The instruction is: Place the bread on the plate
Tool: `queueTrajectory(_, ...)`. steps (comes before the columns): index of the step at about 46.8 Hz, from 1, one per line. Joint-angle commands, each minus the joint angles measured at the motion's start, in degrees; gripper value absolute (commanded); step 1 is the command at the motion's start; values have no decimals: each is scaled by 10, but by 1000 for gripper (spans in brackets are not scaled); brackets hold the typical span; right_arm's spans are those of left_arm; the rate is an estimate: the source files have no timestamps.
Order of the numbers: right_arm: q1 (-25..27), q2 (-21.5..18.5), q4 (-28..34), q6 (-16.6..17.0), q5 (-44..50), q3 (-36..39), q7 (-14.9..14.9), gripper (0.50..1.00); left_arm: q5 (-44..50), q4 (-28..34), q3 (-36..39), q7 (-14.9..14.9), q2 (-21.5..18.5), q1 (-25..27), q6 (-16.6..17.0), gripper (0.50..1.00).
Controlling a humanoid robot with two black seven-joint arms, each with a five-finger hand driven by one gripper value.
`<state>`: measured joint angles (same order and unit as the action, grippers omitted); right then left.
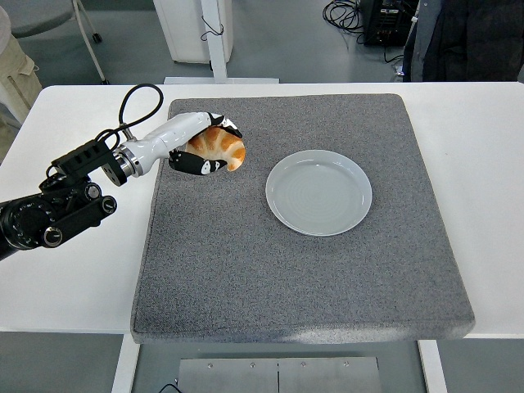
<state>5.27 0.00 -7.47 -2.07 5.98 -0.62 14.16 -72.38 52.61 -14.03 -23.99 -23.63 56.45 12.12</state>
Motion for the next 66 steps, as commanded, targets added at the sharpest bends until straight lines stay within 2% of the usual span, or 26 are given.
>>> queueTrajectory(1,0,0,0,0,0,0,0,1000,1,0,0,0,-10,18,-10,500)
queueTrajectory(11,0,0,0,0,0,0,0,1000,35,2,1,2,-32,81,-67,500)
queueTrajectory(19,0,0,0,0,0,0,0,1000,44,1,1,6,-34,120,-76,500)
queueTrajectory(29,0,0,0,0,0,0,0,1000,44,-2,2,9,-34,169,-105,500)
queueTrajectory(43,0,0,0,0,0,0,0,1000,44,-5,52,7,-32,244,-125,500)
queueTrajectory(57,0,0,0,0,0,0,0,1000,43,-4,80,8,8,286,-125,500)
queueTrajectory(66,0,0,0,0,0,0,0,1000,36,-9,81,10,69,292,-125,500)
